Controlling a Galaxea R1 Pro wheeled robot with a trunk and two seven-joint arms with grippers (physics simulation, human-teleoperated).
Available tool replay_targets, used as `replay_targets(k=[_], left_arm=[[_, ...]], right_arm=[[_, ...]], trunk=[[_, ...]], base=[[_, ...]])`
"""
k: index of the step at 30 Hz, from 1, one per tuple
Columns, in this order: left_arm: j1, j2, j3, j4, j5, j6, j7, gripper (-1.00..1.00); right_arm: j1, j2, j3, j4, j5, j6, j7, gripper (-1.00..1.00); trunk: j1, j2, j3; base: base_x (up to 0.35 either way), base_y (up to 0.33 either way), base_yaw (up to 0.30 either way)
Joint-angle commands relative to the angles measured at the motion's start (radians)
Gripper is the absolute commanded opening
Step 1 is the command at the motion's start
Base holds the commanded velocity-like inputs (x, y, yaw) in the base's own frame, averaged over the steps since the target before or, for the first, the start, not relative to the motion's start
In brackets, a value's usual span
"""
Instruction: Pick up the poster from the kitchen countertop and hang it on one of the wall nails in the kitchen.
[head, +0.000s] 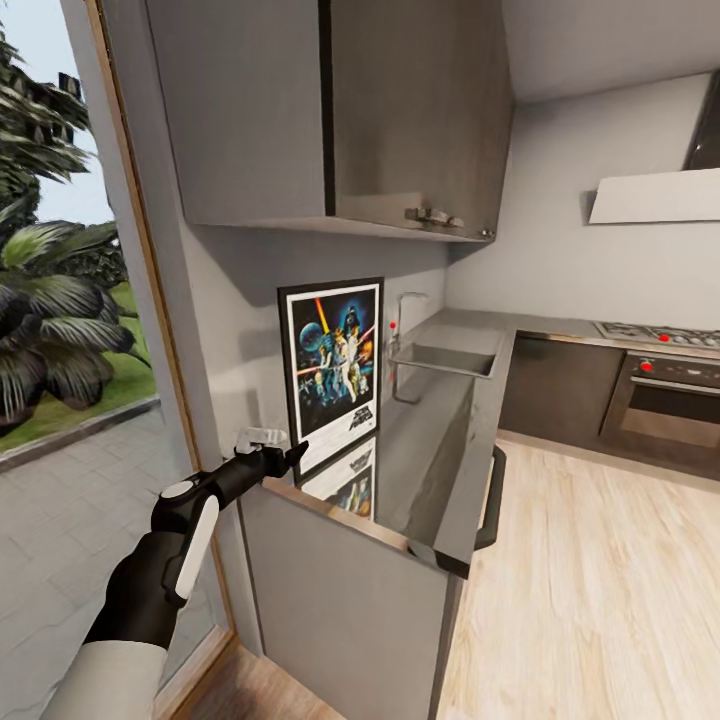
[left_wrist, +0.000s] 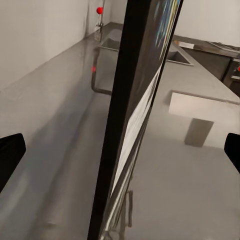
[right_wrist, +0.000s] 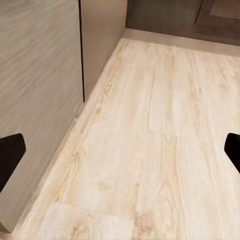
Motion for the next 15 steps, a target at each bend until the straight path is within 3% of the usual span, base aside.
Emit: replay_targets(k=[1, 10, 15], left_arm=[[-0.001, -0.001, 0.003, 0.000, 0.008, 0.010, -0.003, 1.00], [-0.001, -0.001, 0.000, 0.004, 0.008, 0.011, -0.004, 1.00], [-0.001, -0.001, -0.001, 0.005, 0.007, 0.011, -0.004, 1.00]], right_arm=[[0.000, 0.000, 0.000, -0.001, 0.001, -0.002, 0.000, 1.00], [0.000, -0.001, 0.004, 0.014, 0.001, -0.001, 0.000, 1.00], [0.000, -0.001, 0.006, 0.019, 0.001, -0.001, 0.000, 1.00]], trunk=[[0.000, -0.001, -0.001], [0.000, -0.001, -0.001], [0.000, -0.001, -0.001]], base=[[0.031, -0.023, 0.000], [0.011, -0.005, 0.000], [0.165, 0.000, 0.000]])
